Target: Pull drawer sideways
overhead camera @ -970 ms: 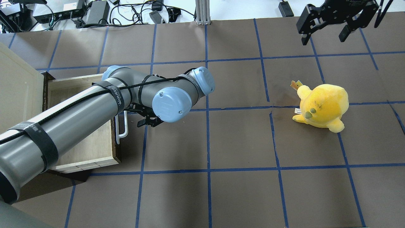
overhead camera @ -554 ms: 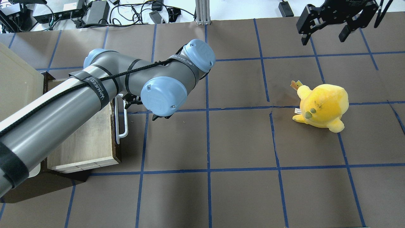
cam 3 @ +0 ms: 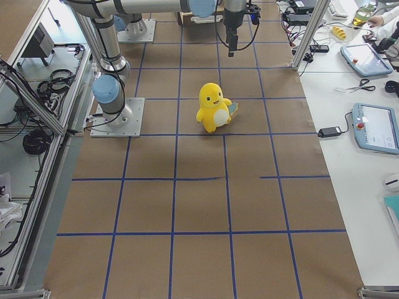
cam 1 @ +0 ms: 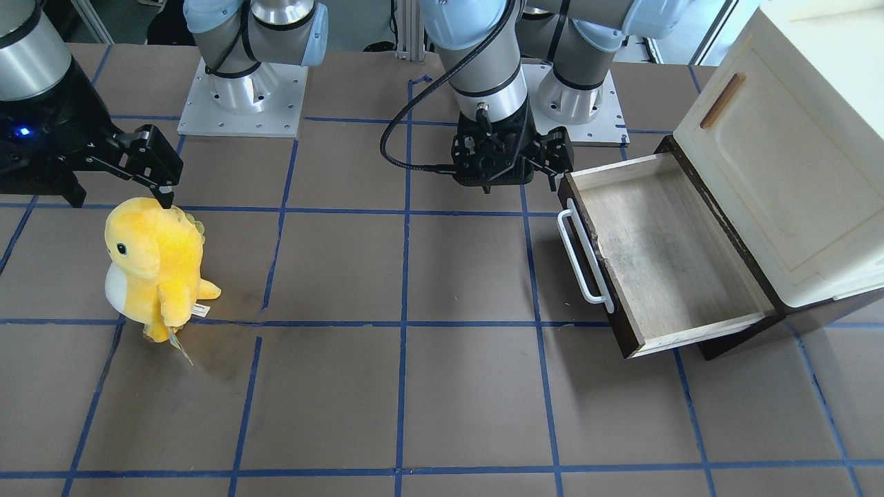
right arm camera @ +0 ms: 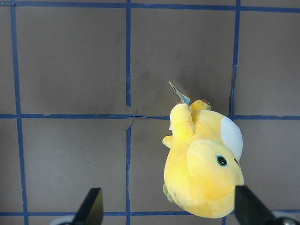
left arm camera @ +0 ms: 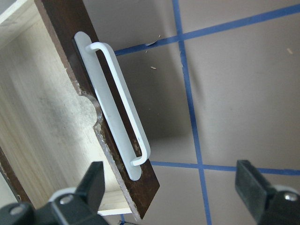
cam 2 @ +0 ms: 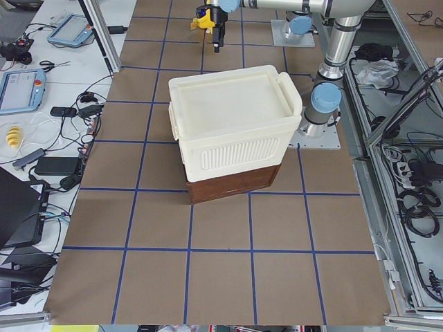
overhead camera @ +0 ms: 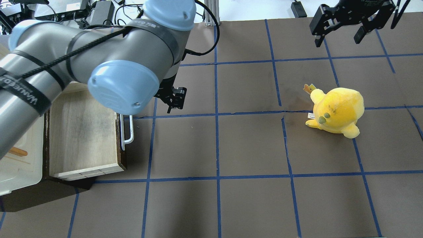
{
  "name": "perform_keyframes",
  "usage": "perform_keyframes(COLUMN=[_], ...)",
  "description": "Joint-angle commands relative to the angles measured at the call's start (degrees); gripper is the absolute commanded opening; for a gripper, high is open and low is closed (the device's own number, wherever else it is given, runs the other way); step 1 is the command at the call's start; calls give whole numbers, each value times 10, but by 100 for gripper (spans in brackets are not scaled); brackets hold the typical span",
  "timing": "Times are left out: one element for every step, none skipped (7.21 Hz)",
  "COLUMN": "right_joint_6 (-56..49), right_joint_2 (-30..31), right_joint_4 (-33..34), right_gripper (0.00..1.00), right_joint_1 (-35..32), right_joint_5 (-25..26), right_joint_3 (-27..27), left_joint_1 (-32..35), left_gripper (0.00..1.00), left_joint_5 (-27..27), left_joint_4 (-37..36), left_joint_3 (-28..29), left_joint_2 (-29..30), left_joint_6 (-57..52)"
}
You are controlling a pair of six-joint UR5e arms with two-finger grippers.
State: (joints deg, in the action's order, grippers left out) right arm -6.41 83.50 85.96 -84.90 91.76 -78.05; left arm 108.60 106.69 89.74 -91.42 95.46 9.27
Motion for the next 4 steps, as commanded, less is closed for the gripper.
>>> perform_keyframes(right_joint_6=[0, 0, 0, 0], right_joint_2=[0, 0, 0, 0], right_joint_4=[0, 0, 0, 0], right_gripper=[100, 100, 100, 100], right_joint_1=[0, 0, 0, 0], right_joint_5=[0, 0, 0, 0], right_joint_3=[0, 0, 0, 0], left_joint_1=[-73, -98, -129, -151], left_gripper=[100, 100, 100, 100], left_joint_5=[-90, -121, -160, -167], left_joint_4=[-2, -2, -2, 1], left_joint_3=[5, 5, 11, 19], left_joint_2=[-43, -56, -63, -67], left_joint_6=[-72, -78, -79, -79])
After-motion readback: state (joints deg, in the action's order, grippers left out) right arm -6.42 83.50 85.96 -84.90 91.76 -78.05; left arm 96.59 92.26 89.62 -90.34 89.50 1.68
